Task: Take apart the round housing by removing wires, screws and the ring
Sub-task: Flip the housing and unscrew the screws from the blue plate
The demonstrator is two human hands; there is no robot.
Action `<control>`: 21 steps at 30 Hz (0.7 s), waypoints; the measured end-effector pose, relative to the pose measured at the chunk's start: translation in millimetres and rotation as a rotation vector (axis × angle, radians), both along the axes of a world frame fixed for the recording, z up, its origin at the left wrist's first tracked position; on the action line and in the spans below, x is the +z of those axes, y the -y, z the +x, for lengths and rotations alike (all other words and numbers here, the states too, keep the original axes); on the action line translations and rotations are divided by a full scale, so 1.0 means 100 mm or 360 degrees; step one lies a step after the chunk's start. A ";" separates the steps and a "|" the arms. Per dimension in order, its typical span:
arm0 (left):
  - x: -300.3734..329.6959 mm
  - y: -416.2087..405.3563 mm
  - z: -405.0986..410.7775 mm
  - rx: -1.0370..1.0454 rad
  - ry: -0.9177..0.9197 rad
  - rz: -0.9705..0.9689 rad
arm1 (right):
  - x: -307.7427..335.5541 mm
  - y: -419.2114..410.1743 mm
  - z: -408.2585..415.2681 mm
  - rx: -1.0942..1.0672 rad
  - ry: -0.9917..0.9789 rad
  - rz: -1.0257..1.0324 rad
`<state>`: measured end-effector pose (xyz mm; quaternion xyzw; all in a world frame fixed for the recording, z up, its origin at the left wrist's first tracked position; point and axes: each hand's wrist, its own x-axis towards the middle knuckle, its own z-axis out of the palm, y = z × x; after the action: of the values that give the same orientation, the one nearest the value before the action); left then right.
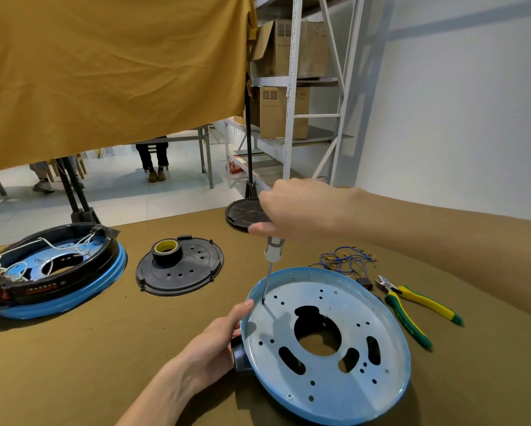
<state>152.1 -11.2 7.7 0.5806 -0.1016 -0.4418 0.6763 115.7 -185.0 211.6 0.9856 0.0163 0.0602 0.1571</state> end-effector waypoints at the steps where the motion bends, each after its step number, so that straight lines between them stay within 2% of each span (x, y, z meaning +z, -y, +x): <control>1: 0.00 0.00 0.00 -0.0005 0.0001 0.0010 | 0.00 0.00 0.01 0.0036 -0.0019 0.0009; 4: 0.00 0.00 0.01 -0.0011 0.0002 0.0023 | 0.12 0.02 -0.02 0.0211 -0.0293 0.0525; 6: -0.01 0.00 0.01 -0.0019 0.0007 0.0021 | 0.16 0.02 -0.05 0.0285 -0.0405 0.0652; 8: -0.01 0.00 0.01 -0.0015 0.0011 0.0023 | 0.10 -0.01 -0.06 0.0268 -0.0260 0.0495; 11: -0.01 0.00 0.01 -0.0018 0.0005 0.0024 | 0.01 -0.04 -0.02 0.0118 0.0042 0.0067; 12: -0.02 0.00 0.02 -0.0017 0.0003 0.0020 | -0.01 -0.03 0.01 0.0120 0.0030 0.0059; 15: -0.02 0.00 0.02 -0.0006 -0.0004 -0.0002 | 0.09 -0.01 0.02 0.0216 -0.0255 0.0519; 17: -0.02 0.00 0.02 -0.0006 -0.0005 -0.0005 | 0.15 0.02 -0.01 0.0263 -0.0406 0.0650; 19: -0.02 0.00 0.02 -0.0004 -0.0007 0.0002 | 0.11 0.02 -0.01 0.0218 -0.0328 0.0558; 21: -0.01 0.00 0.01 -0.0007 -0.0009 0.0019 | 0.01 0.01 0.00 0.0086 -0.0093 0.0229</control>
<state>153.6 -11.2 6.2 0.5832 -0.0982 -0.4455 0.6721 115.3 -186.1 212.8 0.9949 0.0431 0.0365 0.0836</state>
